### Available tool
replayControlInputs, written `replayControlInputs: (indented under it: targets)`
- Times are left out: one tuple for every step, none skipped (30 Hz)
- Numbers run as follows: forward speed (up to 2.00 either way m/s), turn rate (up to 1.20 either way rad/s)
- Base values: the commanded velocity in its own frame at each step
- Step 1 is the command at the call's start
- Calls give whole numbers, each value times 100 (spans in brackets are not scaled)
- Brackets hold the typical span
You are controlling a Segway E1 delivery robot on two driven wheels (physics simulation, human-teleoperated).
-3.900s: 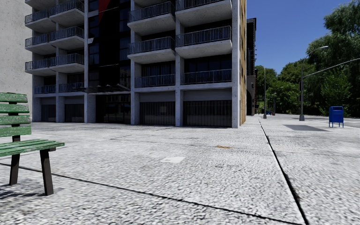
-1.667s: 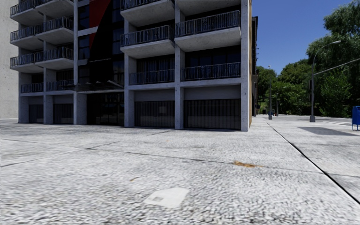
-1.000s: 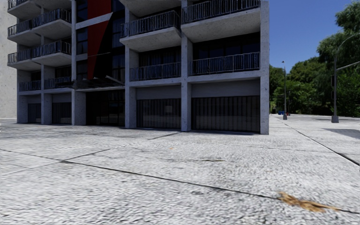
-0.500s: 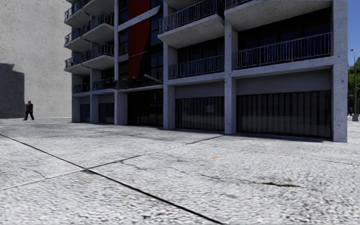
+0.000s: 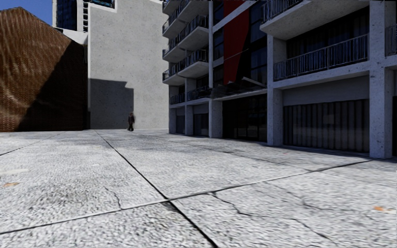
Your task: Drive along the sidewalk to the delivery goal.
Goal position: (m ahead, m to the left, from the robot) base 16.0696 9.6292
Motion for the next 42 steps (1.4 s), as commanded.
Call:
replayControlInputs:
  targets:
    - [156,88]
    - [156,88]
    - [156,88]
    - [155,88]
    - [155,88]
    - [155,88]
    - [155,88]
    - [155,88]
    - [155,88]
    - [155,88]
    - [155,88]
    - [155,88]
    - [155,88]
    - [155,88]
    - [155,88]
    - [155,88]
    - [155,82]
    - [155,82]
    - [155,69]
    - [155,63]
    - [155,61]
    - [155,60]
    - [155,60]
    - [155,60]
    - [155,59]
    - [155,59]
    - [155,59]
    - [155,59]
    - [155,59]
    - [155,59]
    - [155,59]
    - [155,59]
    - [155,59]
    - [155,59]
    - [155,59]
    - [155,59]
    - [155,59]
    - [155,59]
    - [155,59]
    - [155,59]
    - [155,59]
    - [155,59]
